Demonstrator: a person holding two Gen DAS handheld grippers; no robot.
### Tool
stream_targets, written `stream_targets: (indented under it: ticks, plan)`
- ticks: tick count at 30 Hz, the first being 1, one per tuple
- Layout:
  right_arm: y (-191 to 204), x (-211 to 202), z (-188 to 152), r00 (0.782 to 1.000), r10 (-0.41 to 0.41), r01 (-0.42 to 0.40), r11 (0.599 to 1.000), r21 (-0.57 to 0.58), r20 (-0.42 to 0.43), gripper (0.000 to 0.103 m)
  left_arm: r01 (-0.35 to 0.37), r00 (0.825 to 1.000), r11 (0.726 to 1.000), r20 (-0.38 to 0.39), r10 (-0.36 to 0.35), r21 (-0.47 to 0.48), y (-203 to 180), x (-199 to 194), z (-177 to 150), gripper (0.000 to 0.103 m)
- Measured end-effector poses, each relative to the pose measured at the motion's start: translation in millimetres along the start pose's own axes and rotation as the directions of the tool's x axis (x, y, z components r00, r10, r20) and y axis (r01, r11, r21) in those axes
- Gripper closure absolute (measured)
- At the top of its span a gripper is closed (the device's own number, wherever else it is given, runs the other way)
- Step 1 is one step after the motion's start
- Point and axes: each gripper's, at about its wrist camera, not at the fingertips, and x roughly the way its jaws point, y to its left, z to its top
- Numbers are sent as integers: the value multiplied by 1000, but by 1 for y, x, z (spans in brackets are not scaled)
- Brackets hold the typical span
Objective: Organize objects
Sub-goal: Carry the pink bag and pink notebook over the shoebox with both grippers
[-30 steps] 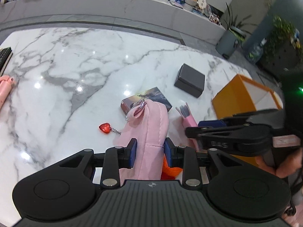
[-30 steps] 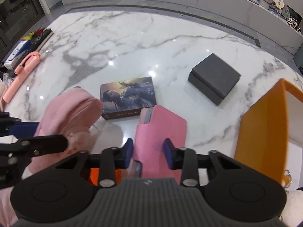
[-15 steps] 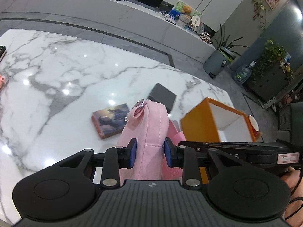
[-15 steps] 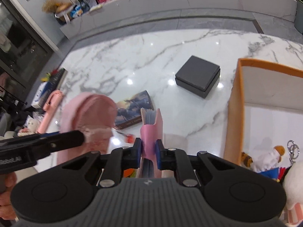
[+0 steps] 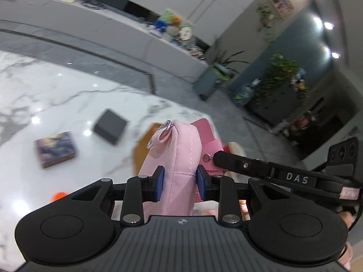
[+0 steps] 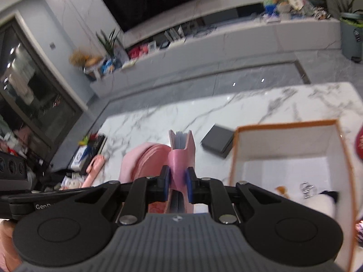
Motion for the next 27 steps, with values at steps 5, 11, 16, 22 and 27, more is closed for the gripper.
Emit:
stream_targets:
  ticks: [5,11,16,22,27]
  plan:
    - [-35,-38,-4,997,-53,50,997,54,58,87,41,998,999,-41,-41,0,-34,43,-11,69]
    - [-91,-42,-27,997,-66,60,980,191,26,87,-16,992,1000,-122,18,17,-44,92,-22,70]
    - [-118,-19,-39,1000,-9,11,961,276,-7,87,-77,984,996,-159,82,42,-40,107,-25,70]
    - [-132,16,-47,997,56,-36,949,313,-56,87,-145,966,985,-201,161,91,-43,119,-28,70]
    - [-145,30,-51,992,89,-53,941,333,-92,87,-172,950,976,-239,199,130,-42,128,-32,70]
